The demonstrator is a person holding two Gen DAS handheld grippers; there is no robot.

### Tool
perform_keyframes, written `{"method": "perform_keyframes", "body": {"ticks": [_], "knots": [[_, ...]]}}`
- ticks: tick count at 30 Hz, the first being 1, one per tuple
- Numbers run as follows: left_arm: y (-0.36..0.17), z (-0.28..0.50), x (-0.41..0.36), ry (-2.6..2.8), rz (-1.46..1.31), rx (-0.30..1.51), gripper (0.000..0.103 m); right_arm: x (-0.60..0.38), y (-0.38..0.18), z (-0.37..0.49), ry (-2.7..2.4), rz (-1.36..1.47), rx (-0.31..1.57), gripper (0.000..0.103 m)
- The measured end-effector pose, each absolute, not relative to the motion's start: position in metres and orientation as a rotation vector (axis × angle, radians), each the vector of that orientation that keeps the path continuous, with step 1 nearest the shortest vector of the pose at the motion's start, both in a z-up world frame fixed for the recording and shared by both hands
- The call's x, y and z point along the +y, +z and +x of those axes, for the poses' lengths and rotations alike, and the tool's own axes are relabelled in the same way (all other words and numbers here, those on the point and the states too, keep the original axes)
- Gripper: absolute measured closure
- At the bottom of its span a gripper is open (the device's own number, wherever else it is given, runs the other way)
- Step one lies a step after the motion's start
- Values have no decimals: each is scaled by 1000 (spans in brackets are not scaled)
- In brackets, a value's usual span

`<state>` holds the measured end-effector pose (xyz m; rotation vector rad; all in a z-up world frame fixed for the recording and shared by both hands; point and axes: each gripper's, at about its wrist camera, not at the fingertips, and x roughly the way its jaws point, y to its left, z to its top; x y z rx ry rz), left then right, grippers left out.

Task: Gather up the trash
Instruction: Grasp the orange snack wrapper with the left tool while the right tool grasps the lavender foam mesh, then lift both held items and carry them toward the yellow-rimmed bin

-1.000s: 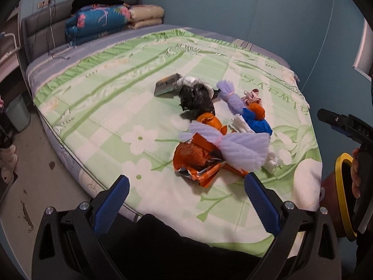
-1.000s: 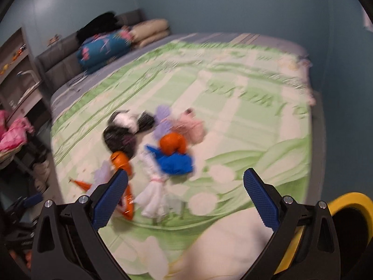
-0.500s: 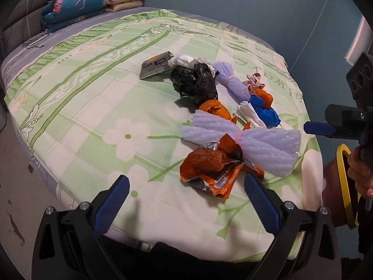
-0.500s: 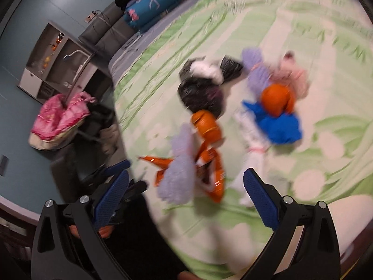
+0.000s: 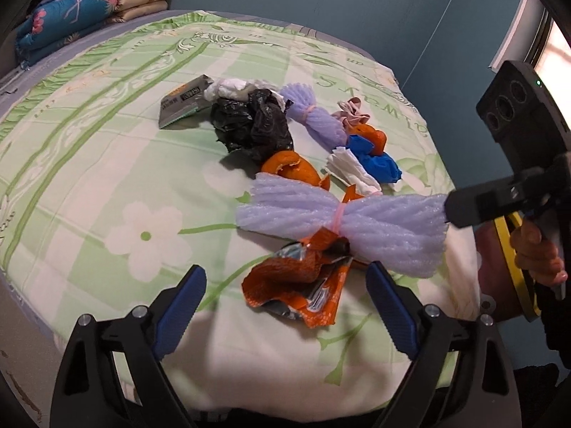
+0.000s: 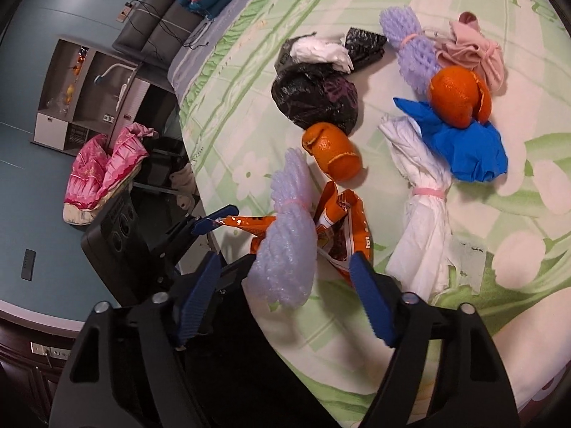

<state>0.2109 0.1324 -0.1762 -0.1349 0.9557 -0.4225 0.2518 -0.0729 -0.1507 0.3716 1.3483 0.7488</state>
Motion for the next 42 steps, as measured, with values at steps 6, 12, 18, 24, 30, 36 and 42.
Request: {"method": "perform_keyframes", "body": {"ticks": [6,12,18,24,30,36,42], "knots": [[-186,221,124,-475,-138,995,33,-67,-164,258,738,381,1379,43],[-196,225,118,-498,-167,1020,55,-65,-175,264,728,419,1411,65],[-197,221,115,-497,-170,1022,71,-71,-169,264,722,424,1382,73],[-195,217,113,-490,-176,1014,75,-77,-158,257,723,408,1329,77],[-185,210,117,-484,-187,991,76,-94,-134,248,738,426,1253,77],[-168,198,123,-473,-201,947,76,-120,-110,231,727,477,1179,77],[-143,178,126,-446,-178,877,76,-149,-81,198,708,488,1068,77]]}}
